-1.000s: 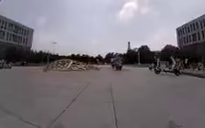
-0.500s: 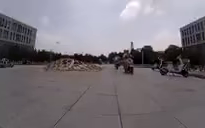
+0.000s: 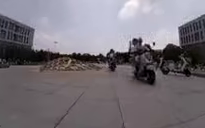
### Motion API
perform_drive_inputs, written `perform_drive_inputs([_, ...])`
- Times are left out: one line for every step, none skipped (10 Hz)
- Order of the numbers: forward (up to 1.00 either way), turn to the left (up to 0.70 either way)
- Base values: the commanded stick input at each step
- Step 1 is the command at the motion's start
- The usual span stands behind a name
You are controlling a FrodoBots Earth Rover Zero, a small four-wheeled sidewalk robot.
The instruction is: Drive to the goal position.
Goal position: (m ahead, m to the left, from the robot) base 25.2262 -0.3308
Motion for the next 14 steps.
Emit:
perform_drive_inputs([0.0,0.0])
perform_drive_inputs([0.0,-0.1])
perform_drive_inputs([0.0,-0.48])
perform_drive_inputs([0.26,-0.45])
perform_drive_inputs([0.7,-0.04])
perform_drive_inputs([0.7,0.0])
perform_drive_inputs([0.7,0.0])
perform_drive_inputs([0.7,0.0])
perform_drive_inputs([0.7,0.0])
perform_drive_inputs([0.7,0.0])
perform_drive_inputs([0.7,0.0])
perform_drive_inputs([0.7,0.0])
perform_drive_inputs([0.7,0.0])
perform_drive_inputs([0.7,0.0])
